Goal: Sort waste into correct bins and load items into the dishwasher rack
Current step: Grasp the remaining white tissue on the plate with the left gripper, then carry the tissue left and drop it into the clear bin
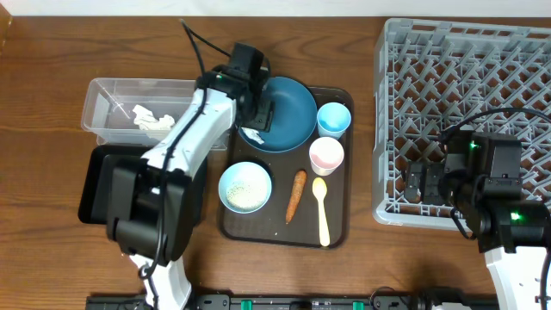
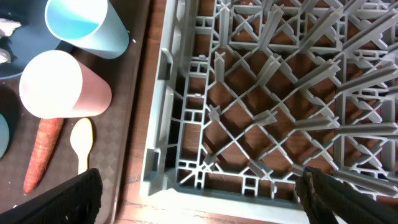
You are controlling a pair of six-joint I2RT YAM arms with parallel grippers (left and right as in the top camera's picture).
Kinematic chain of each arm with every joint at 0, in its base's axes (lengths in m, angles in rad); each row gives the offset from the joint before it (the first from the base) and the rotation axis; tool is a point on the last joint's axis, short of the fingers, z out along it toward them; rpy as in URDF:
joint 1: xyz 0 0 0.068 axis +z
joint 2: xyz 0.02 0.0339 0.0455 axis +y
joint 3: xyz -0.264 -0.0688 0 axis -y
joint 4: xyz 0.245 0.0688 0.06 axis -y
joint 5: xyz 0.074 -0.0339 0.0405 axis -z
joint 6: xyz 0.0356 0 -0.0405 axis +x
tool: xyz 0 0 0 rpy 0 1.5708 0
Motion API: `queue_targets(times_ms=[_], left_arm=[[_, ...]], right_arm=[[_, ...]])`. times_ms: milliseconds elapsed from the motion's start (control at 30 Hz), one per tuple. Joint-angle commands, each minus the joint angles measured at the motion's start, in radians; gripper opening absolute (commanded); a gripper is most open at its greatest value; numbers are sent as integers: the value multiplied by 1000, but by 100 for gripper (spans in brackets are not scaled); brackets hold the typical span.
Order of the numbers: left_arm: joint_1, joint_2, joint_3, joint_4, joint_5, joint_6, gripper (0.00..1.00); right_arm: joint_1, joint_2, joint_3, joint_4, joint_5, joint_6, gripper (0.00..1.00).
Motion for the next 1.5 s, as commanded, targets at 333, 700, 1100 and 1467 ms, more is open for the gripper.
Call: queue_targets(times_ms=[333,700,1100,1467], left_arm=[[-9,111,7,16,-1,-10,35],[-8,8,18,-8,-2,-9,6],[86,-310,18,-76,-199,-10,6],[330,-304,-9,-110,-201,-99,7]], right_arm=[[-13,0,17,-3,6,3,99],[-13,0,17,-5,6,3,99],[-13,0,17,-5,6,3,99],[-13,0,17,-5,6,3,99]])
